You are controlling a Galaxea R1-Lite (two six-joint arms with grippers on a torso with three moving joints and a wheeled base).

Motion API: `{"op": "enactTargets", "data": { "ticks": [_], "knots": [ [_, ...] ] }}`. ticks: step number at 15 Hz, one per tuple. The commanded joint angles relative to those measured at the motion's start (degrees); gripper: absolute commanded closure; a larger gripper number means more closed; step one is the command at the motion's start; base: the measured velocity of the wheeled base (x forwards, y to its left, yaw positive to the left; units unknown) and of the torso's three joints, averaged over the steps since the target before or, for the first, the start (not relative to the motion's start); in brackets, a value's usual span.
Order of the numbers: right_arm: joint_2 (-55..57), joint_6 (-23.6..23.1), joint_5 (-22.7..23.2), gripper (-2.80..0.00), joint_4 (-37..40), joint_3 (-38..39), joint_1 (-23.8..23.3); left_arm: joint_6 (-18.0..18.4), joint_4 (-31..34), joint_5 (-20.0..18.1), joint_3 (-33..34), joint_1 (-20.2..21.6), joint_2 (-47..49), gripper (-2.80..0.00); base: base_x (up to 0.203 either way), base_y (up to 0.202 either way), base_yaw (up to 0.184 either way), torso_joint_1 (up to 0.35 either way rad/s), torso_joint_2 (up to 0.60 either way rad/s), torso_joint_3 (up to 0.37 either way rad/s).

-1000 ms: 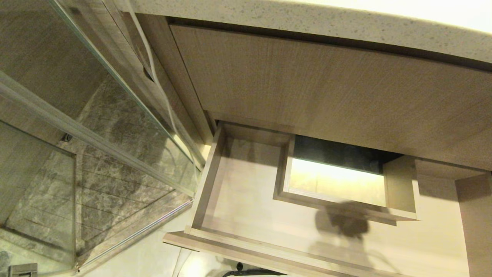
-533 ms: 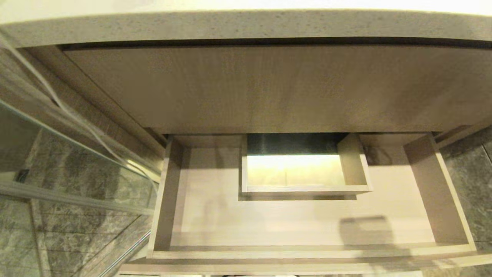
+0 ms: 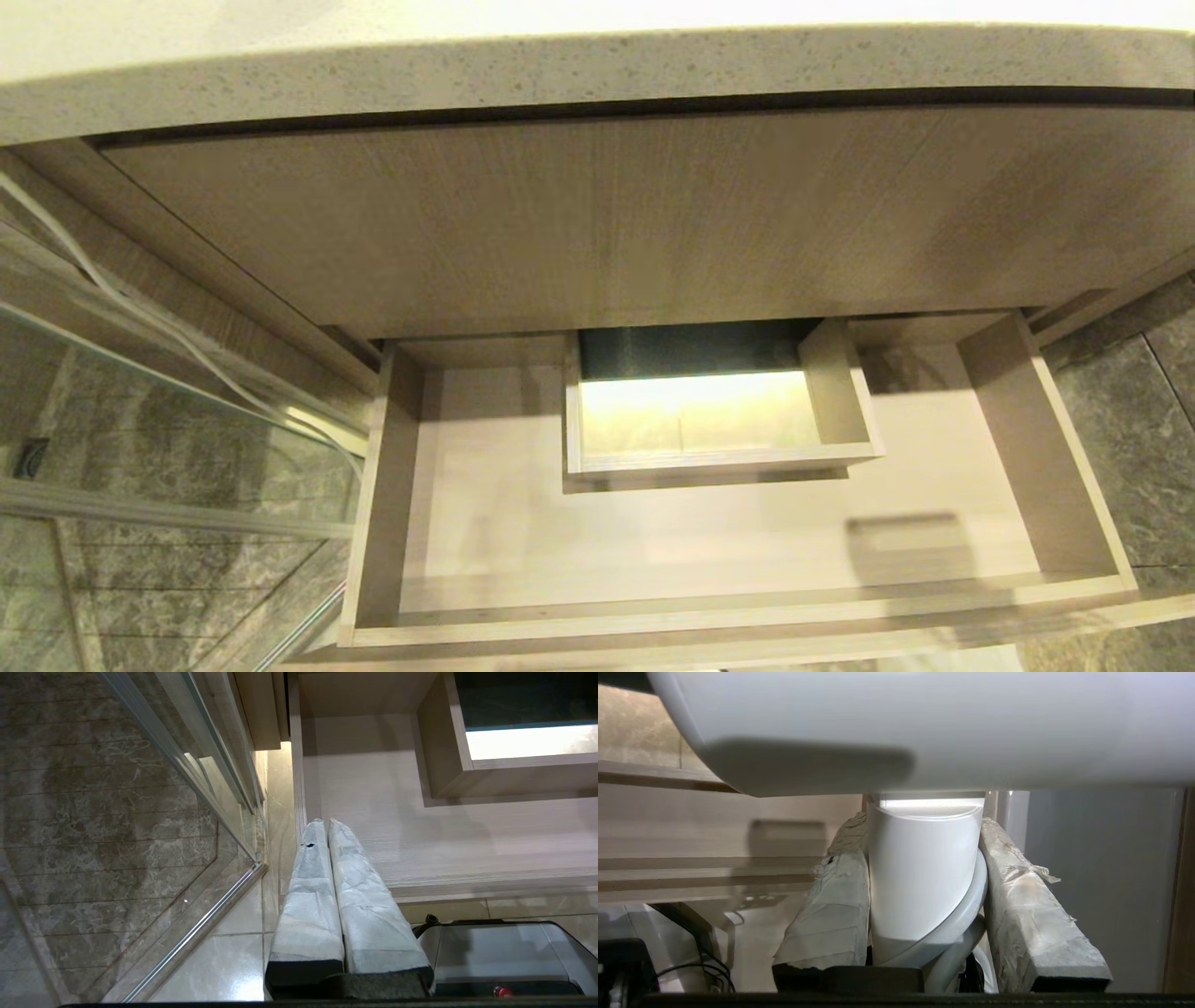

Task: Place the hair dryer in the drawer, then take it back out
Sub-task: Place it on the countertop

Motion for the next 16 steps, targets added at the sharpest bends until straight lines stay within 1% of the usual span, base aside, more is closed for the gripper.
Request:
{"op": "enactTargets", "data": {
  "ticks": [1,2,4,6,11,16],
  "knots": [
    [3.3,4.3,0.0,0.0,-0.4,-0.9,-0.2,0.0,0.0,0.0,0.0,0.0,0.0,0.0,0.0,0.0,0.0,0.0,0.0,0.0],
    [3.9,5.7,0.0,0.0,-1.1,-1.1,-0.2,0.0,0.0,0.0,0.0,0.0,0.0,0.0,0.0,0.0,0.0,0.0,0.0,0.0],
    [4.0,5.7,0.1,0.0,-1.5,-2.3,-0.2,0.0,0.0,0.0,0.0,0.0,0.0,0.0,0.0,0.0,0.0,0.001,0.0,0.014],
    [3.5,5.2,0.5,0.0,-3.1,-2.3,-0.2,0.0,0.0,0.0,0.0,0.0,0.1,0.0,0.0,0.0,0.0,0.209,0.0,0.227],
    [3.4,3.8,0.5,0.0,-3.8,-2.4,-0.2,0.0,0.0,0.0,0.0,0.0,0.0,0.0,0.0,0.0,0.0,0.389,-0.02,0.35],
    [4.8,3.7,0.4,0.0,-6.2,-2.6,-0.2,0.0,0.0,0.0,0.0,0.0,0.0,0.0,0.0,0.0,0.0,0.423,-0.11,0.331]
  ]
}}
